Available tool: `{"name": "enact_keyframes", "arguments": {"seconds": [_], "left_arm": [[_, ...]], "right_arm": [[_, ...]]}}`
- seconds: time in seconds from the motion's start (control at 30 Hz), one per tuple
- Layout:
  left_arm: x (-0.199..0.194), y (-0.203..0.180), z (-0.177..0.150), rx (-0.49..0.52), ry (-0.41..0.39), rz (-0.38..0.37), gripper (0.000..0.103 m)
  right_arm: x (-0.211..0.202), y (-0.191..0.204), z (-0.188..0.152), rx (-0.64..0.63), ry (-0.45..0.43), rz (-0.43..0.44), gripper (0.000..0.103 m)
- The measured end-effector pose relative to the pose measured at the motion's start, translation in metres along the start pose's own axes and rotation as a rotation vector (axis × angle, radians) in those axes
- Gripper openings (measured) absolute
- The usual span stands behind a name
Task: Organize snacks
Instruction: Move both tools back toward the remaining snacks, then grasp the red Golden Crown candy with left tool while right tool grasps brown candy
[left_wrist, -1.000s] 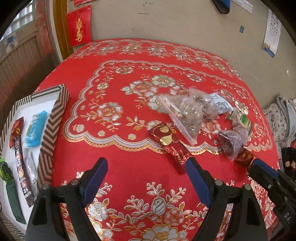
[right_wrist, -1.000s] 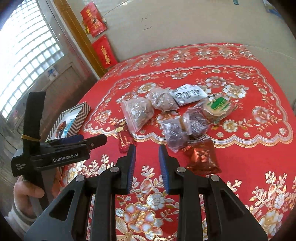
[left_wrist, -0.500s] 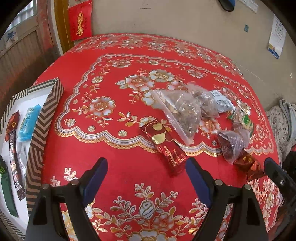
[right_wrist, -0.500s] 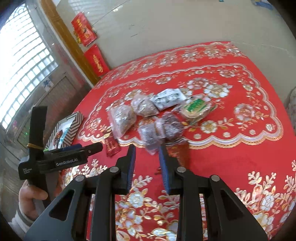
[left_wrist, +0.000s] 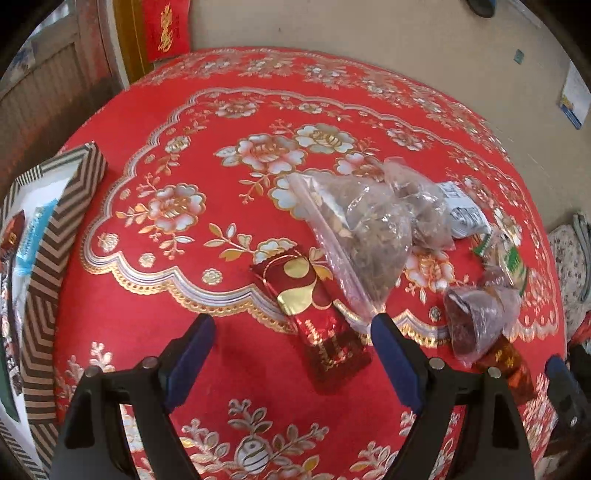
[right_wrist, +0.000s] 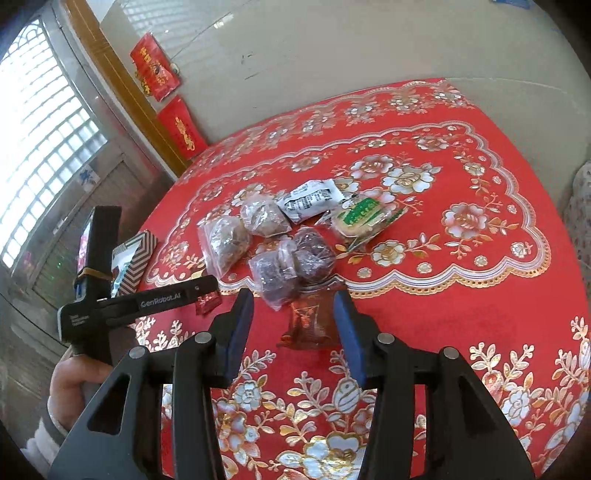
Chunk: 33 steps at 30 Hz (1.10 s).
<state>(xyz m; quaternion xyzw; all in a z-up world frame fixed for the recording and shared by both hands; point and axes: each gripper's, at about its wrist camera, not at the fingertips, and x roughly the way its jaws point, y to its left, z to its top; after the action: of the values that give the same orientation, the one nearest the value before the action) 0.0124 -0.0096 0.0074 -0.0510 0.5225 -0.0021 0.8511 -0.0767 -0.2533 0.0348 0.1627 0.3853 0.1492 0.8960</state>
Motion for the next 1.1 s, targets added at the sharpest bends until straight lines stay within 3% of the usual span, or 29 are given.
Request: {"name": "enact_keyframes", "arguments": {"seconds": [0.2, 0.4, 0.57, 0.77, 0.83, 0.87, 0.93, 1.03, 1.1], "left_arm": [[0.003, -0.007, 0.001, 0.030, -0.023, 0.017, 0.088], [-0.001, 0.000, 0.000, 0.061, -0.015, -0.008, 0.080], [-0.002, 0.003, -0.002, 0.089, -0.012, -0.014, 0.079], [0.000, -0.003, -0.003, 0.106, -0.023, 0.014, 0.079], [0.000, -0.003, -0.004, 0.119, -0.034, 0.015, 0.078], [-0.001, -0.003, -0.004, 0.123, -0.040, 0.011, 0.076], [-0.004, 0.000, -0.005, 0.137, -0.054, 0.016, 0.055], [-0.008, 0.004, -0.008, 0.159, -0.058, 0.012, 0.040], [-0.010, 0.008, -0.009, 0.161, -0.061, 0.011, 0.035]], "right_arm": [[0.004, -0.003, 0.002, -0.010, 0.015, 0.001, 0.045], [0.016, 0.001, 0.009, -0.046, 0.044, -0.021, 0.045], [0.030, 0.001, 0.012, -0.078, 0.103, -0.065, 0.045], [0.048, -0.005, 0.005, -0.069, 0.147, -0.058, 0.045], [0.048, -0.006, 0.001, -0.072, 0.128, -0.040, 0.036], [0.047, -0.006, -0.001, -0.079, 0.119, -0.043, 0.034], [0.045, -0.003, -0.007, -0.101, 0.112, -0.052, 0.033], [0.042, 0.003, -0.012, -0.132, 0.115, -0.062, 0.033], [0.042, 0.006, -0.015, -0.152, 0.122, -0.074, 0.033]]}}
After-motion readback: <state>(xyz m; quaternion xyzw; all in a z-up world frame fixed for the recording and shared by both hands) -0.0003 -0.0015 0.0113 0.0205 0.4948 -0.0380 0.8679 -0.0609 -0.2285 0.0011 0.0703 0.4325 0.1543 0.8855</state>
